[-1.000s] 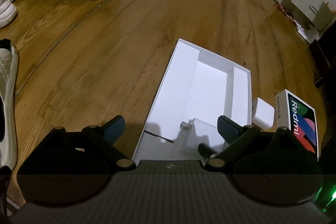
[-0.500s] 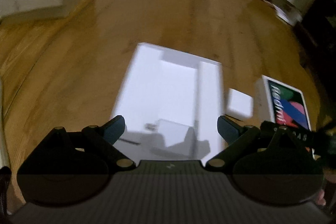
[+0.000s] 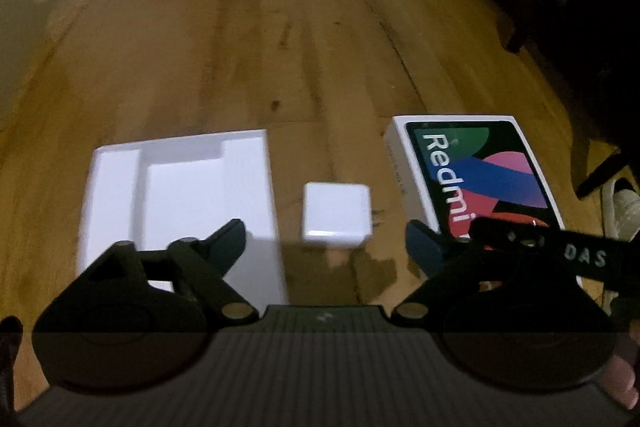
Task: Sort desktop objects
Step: 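Move the left gripper to the pronged white charger and grasp it, then carry the pronged charger into the white box insert and release it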
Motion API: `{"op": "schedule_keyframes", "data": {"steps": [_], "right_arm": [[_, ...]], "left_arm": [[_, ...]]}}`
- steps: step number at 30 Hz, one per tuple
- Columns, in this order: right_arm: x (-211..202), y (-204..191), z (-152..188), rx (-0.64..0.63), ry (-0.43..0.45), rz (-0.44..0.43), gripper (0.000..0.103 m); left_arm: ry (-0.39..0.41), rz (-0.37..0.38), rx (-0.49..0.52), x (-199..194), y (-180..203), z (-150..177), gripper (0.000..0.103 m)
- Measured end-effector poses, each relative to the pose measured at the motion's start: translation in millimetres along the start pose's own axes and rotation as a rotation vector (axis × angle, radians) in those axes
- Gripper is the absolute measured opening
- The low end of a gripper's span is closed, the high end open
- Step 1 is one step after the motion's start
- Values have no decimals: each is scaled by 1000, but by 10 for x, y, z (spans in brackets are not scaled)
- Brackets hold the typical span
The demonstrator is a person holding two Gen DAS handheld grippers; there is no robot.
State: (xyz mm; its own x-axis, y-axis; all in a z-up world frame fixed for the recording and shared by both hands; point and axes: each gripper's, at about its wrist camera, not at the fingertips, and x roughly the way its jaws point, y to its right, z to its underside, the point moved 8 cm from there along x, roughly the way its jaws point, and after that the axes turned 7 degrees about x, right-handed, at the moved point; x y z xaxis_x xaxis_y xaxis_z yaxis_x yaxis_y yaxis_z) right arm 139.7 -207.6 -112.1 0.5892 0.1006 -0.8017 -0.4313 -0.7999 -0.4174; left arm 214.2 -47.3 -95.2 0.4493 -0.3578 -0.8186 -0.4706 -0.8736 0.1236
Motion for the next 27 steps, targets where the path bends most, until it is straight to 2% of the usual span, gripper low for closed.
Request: {"op": "schedule_keyframes", "data": {"steps": [1, 2, 3, 5, 7, 12, 15, 21, 25, 27], "right_arm": [[23, 63, -8, 32, -1, -13, 56], [34, 104, -18, 54, 2, -32, 56], [41, 118, -29, 63, 8, -49, 56], [56, 134, -42, 69, 16, -57, 56], [71, 149, -48, 68, 24, -55, 56], [113, 136, -14, 60, 19, -41, 56], [106, 150, -14, 68, 24, -37, 56], [98, 104, -1, 105, 9, -86, 56], [113, 83, 22, 88, 2, -71, 56], [124, 90, 33, 87, -2, -65, 56]], "left_arm": [[0, 46, 7, 66, 42, -43, 60], [-9, 85, 13, 127, 81, -68, 57], [-32, 90, 21, 190, 107, -77, 57], [-71, 23, 88, 282, 160, -88, 57], [-89, 1, 151, 372, 231, -95, 58], [-123, 11, 173, 572, 299, -53, 58], [-124, -28, 180, 634, 278, -21, 58], [-107, -40, 105, 626, 156, -54, 62], [-125, -71, 77, 701, 87, -25, 78], [-114, -70, 75, 718, 95, -9, 78]]}}
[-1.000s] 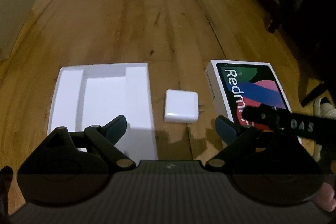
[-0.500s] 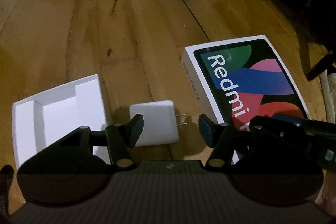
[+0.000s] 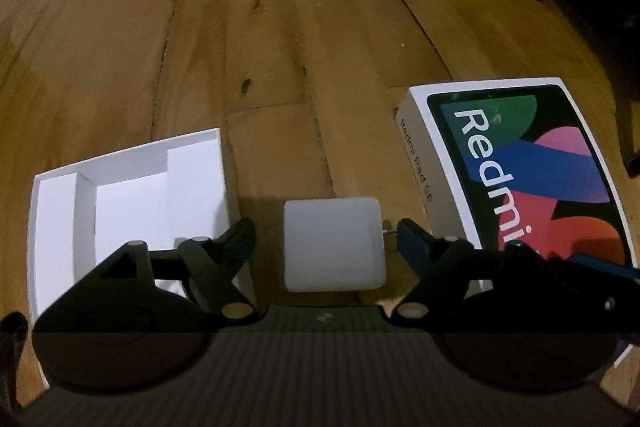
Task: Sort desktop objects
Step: 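Carry the pronged charger into the white box insert and release it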
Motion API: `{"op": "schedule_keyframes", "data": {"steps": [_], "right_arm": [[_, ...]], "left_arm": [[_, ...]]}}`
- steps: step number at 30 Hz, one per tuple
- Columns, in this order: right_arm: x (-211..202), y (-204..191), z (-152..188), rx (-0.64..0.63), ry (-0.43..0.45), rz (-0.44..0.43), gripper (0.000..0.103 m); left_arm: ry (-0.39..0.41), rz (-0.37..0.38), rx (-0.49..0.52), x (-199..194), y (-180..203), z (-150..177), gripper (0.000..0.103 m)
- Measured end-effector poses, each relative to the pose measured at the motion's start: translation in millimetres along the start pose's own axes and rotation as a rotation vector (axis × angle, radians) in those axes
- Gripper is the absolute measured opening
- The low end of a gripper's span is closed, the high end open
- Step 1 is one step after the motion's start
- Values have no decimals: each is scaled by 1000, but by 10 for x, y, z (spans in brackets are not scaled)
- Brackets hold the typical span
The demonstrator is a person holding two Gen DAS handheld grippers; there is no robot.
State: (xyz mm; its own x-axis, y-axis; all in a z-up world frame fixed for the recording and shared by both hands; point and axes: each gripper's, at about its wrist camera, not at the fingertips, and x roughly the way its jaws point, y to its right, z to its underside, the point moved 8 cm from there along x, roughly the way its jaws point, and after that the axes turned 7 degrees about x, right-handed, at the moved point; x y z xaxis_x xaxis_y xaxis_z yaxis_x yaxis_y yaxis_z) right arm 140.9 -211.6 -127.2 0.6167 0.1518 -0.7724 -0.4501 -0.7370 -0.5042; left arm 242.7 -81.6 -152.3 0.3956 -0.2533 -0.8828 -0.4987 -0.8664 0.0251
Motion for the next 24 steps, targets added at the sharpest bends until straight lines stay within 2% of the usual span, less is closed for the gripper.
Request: {"op": "schedule_keyframes", "data": {"steps": [1, 4, 10, 15, 20, 24], "right_arm": [[7, 7, 4, 1, -2, 3, 56], [26, 25, 12, 4, -8, 11, 56], [20, 16, 0, 6, -6, 13, 56], [4, -3, 0, -1, -4, 9, 56], [3, 28, -4, 4, -5, 17, 56], [19, 20, 10, -2, -13, 21, 56]], "left_arm": [[10, 4, 1, 0, 12, 4, 77], [39, -6, -20, 20, 8, -11, 54], [48, -27, -53, -10, -20, 39, 54], [51, -8, -104, -91, -79, 159, 53], [95, 30, -212, -325, -173, 296, 53], [150, 25, -243, -630, -284, 283, 53]]}}
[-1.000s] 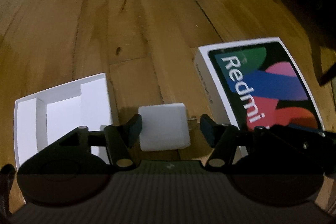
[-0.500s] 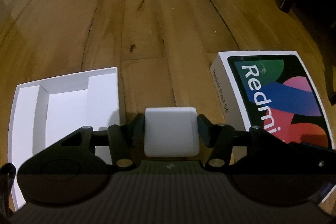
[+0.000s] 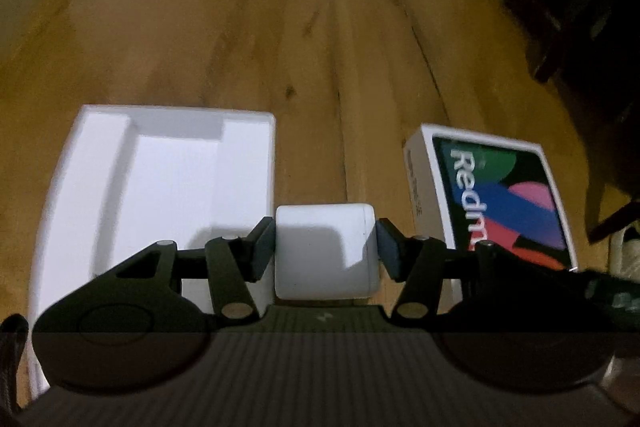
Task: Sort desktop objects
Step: 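Carry the pronged charger into the white box insert and release it, then bring both grippers to the sides of the Redmi Pad SE box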
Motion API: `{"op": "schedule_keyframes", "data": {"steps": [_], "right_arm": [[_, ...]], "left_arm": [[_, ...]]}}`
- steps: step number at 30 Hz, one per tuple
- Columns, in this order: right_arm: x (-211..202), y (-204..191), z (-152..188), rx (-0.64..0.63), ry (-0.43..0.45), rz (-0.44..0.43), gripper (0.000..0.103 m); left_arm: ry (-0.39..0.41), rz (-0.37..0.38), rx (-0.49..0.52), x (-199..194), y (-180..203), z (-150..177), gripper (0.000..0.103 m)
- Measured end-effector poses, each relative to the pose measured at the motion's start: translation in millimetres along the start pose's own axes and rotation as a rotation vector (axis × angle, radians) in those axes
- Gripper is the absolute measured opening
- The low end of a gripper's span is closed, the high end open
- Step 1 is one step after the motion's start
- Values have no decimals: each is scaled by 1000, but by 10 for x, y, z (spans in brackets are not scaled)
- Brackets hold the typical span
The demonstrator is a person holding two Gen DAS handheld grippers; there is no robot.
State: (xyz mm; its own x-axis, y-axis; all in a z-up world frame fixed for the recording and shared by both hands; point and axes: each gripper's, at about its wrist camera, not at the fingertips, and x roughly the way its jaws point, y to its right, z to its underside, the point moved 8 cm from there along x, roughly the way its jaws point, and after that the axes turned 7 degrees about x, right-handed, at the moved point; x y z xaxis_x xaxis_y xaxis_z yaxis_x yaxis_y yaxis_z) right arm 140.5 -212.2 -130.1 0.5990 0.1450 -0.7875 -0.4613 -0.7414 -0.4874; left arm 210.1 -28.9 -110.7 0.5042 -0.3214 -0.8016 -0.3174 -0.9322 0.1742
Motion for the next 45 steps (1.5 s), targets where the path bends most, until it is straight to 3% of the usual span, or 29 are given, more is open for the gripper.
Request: {"op": "schedule_keyframes", "data": {"steps": [5, 9, 11, 17, 24, 37, 45], "right_arm": [[41, -98, 56, -26, -18, -8, 56], [59, -246, 111, -59, -29, -25, 56], [81, -319, 150, -75, -34, -29, 56], [153, -516, 281, -129, -60, -35, 56], [216, -625, 370, -205, -77, -17, 56], [304, -536, 417, -206, -99, 3, 56], [297, -573, 436, -226, -103, 6, 56]], "left_arm": [[50, -53, -36, -290, -322, -91, 54], [56, -164, -10, -478, -619, -71, 54], [54, -185, -20, -492, -753, -81, 54], [41, -126, -73, -351, -914, -10, 54], [-46, -87, -110, -4, -904, 223, 54], [-39, -112, -136, 127, -1020, 254, 54], [14, -93, -137, 44, -1045, 129, 56]]}}
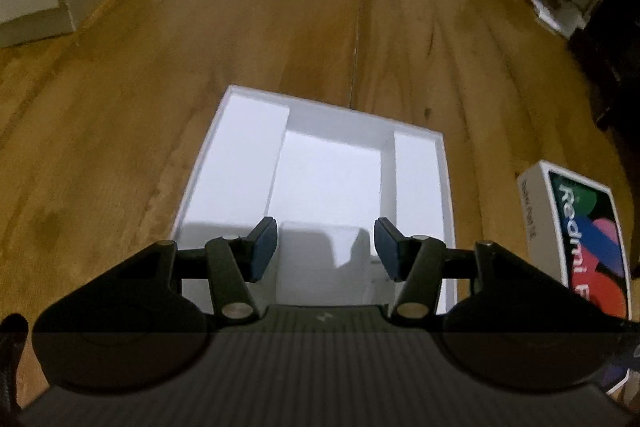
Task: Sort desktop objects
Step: 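Bring both grippers to the sides of the Redmi Pad SE box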
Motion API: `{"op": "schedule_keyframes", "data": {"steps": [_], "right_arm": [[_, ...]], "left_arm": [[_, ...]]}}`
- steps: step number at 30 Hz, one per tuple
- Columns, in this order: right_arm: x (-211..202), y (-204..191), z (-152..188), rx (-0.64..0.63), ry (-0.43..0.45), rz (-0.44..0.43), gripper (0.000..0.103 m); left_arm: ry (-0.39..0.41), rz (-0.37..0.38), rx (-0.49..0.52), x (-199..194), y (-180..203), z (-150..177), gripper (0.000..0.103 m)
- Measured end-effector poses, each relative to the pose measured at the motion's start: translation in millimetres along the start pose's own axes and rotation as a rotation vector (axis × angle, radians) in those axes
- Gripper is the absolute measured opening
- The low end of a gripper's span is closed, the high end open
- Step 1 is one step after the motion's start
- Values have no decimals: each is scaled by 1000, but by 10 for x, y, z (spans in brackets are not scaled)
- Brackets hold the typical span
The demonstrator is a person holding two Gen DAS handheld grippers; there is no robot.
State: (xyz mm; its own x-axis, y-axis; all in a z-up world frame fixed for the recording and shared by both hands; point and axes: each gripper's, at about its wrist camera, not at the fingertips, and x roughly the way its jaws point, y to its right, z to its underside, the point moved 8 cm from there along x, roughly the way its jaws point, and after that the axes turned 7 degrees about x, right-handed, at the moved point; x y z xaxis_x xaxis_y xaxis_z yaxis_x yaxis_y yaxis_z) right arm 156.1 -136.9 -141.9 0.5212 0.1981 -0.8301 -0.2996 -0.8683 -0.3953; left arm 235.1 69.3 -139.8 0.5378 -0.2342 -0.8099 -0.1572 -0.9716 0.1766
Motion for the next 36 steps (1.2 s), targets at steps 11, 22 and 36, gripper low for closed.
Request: {"op": "schedule_keyframes", "data": {"steps": [11, 22, 36], "right_arm": [[-142, -102, -30, 10, 30, 7, 74], [-632, 32, 25, -200, 50, 110, 84], [-862, 1216, -355, 300, 237, -19, 85]], "left_arm": [[44, 1, -16, -442, 312, -84, 95], [-37, 87, 90, -643, 1035, 253, 103], [-26, 170, 37, -435, 1444, 346, 103]]}}
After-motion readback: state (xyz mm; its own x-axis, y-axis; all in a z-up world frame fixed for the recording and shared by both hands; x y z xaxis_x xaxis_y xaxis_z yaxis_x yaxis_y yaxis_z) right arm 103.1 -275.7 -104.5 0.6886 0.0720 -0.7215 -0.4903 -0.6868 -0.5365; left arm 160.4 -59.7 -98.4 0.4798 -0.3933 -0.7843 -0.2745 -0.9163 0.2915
